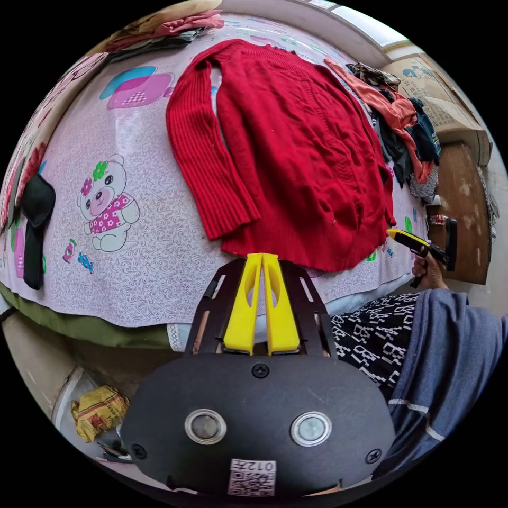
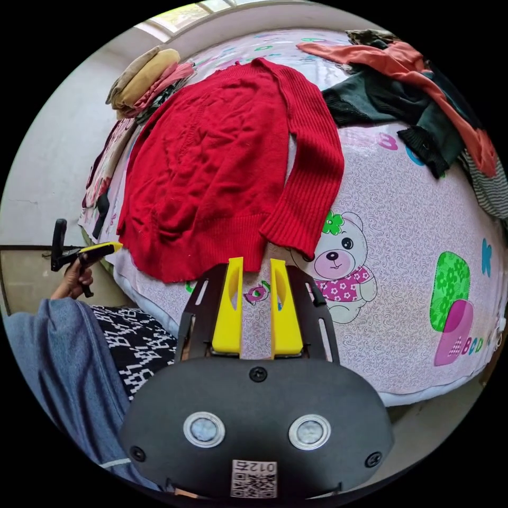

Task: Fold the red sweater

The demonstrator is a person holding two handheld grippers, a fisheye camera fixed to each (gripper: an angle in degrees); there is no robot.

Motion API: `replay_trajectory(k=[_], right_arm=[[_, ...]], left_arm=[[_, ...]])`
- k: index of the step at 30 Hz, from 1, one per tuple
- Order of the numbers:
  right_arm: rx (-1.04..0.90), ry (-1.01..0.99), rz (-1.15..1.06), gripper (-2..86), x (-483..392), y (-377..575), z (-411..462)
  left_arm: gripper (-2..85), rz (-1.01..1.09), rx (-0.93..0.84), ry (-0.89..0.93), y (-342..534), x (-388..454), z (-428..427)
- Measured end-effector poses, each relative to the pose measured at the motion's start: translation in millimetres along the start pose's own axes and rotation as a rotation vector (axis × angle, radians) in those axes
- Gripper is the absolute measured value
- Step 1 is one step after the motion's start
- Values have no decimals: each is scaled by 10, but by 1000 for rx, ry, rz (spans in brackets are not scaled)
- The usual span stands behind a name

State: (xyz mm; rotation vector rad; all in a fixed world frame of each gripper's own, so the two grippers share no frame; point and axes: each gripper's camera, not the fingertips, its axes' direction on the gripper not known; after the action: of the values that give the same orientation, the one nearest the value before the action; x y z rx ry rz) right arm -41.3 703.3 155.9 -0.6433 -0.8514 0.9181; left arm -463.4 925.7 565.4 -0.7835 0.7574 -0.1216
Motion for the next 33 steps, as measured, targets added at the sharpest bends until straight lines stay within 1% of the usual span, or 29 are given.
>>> replay_trajectory(k=[4,7,9,11,13,14,15,16,18,19,20,22,24,25,28,30,33], right_arm=[[26,-49,42,75,104,142,21],[25,-49,55,69,138,240,26],[12,-38,64,61,152,304,35],[-2,-29,63,56,144,339,44],[-19,-5,48,53,96,366,53],[-39,25,28,51,36,376,62],[-60,65,1,49,-47,385,77],[-70,87,-14,49,-92,390,88],[-102,165,-66,48,-262,412,138],[-108,180,-76,48,-298,418,150],[-121,208,-97,48,-364,431,174],[-141,241,-128,49,-452,447,203],[-164,255,-144,47,-525,456,230],[-169,254,-147,46,-538,456,235],[-195,246,-172,41,-597,461,253],[-218,232,-198,40,-640,462,263],[-262,227,-239,43,-712,440,285]], left_arm=[[10,-26,25,3,192,-93,54],[24,-80,71,40,304,-189,59],[33,-141,131,108,389,-299,20],[38,-145,127,137,418,-342,43],[43,-124,102,100,429,-321,79],[46,-117,98,53,441,-277,65],[49,-121,95,-32,460,-207,25],[51,-118,95,-75,472,-162,3],[56,-83,96,-216,540,12,-54],[57,-74,95,-239,557,39,-53],[61,-68,89,-252,579,55,-33],[65,-122,92,-246,609,-22,-23],[72,-162,76,-153,620,-143,26],[74,-158,64,-150,614,-151,50],[87,-134,57,-156,588,-140,103],[101,-84,11,-152,534,-74,170],[113,20,-53,-238,478,103,265]])
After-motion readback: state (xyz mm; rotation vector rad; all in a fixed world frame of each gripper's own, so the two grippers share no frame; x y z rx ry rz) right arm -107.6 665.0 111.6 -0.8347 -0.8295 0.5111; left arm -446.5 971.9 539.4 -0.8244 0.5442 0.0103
